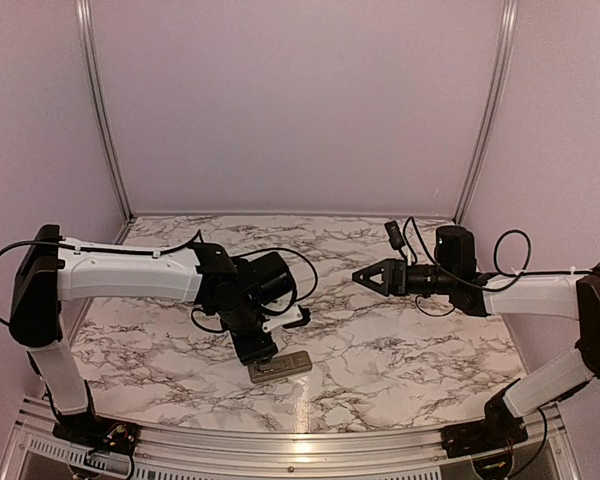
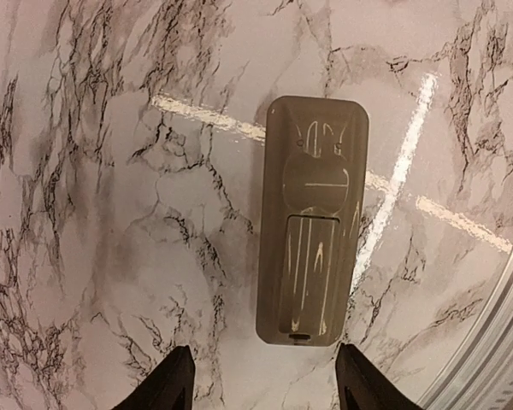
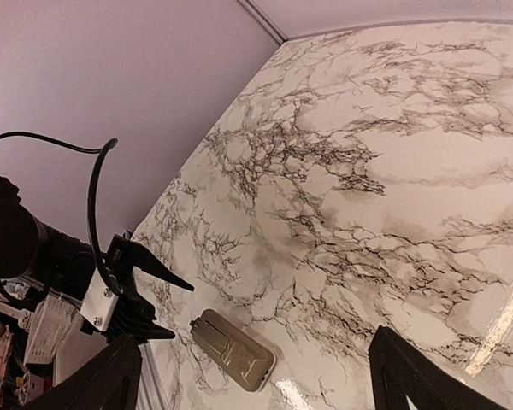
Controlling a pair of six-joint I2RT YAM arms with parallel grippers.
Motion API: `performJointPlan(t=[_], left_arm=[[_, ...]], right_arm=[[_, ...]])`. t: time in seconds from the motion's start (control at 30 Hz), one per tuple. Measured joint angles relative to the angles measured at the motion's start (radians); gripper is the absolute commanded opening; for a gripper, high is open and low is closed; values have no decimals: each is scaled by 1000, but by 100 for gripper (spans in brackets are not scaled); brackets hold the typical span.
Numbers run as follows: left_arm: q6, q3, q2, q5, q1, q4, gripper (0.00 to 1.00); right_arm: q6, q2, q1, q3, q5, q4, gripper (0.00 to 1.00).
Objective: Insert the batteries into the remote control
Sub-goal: Load the battery cover onto the remote control without the battery cover, then press the battery cover on the remote control without the battery cover.
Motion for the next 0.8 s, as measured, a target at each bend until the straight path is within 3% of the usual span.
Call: performJointPlan(t=[0.17,0.8], left_arm=[[-17,0,-43,7,50,15,45],[-24,-19,10,8,61,42,42]], right_arm=[[7,0,0,0,-3,8,90],[11,7,0,-4,-5,10,90]])
